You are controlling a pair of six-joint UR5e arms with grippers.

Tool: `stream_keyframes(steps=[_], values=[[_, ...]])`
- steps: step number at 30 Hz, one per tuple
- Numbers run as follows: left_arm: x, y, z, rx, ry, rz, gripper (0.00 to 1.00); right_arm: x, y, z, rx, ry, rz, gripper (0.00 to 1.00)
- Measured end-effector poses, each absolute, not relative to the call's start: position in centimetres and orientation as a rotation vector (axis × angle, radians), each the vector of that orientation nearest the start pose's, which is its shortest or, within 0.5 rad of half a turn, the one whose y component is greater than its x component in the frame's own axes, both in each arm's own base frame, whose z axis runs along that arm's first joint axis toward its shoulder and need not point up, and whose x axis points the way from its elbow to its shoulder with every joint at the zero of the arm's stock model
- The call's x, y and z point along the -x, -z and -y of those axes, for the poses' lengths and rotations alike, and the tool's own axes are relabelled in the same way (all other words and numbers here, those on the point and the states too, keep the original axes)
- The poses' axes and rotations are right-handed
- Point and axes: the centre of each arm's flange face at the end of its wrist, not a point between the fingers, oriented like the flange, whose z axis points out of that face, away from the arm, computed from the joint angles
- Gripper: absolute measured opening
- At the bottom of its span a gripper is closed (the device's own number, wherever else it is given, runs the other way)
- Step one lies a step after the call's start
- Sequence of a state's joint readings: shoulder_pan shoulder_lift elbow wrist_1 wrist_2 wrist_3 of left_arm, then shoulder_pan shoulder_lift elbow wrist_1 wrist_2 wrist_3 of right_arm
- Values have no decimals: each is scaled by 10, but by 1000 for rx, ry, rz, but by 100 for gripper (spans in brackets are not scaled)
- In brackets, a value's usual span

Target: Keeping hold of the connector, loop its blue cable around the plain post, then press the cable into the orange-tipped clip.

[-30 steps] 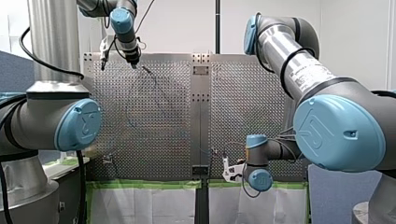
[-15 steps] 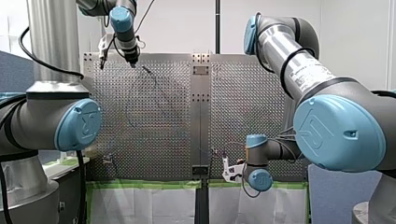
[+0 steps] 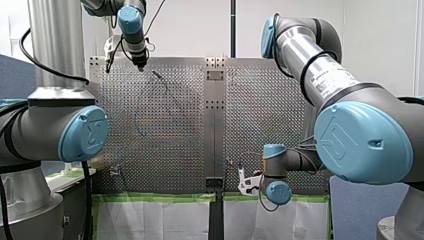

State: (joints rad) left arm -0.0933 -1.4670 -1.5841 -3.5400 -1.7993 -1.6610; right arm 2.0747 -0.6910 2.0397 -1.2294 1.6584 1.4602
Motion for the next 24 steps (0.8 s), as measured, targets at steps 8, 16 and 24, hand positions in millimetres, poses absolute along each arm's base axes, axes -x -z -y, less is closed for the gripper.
stream_keyframes(steps=[8, 16, 24], values=[[-402, -492, 173, 29, -32, -1840, 99, -352, 60, 378, -1649, -1354, 935, 0], [-425, -481, 207, -1, 11, -1799, 99, -354, 60, 376, -1651, -1358, 930, 0], [-447, -484, 241, 17, 32, -1730, 99, -354, 60, 376, -1652, -1357, 930, 0]])
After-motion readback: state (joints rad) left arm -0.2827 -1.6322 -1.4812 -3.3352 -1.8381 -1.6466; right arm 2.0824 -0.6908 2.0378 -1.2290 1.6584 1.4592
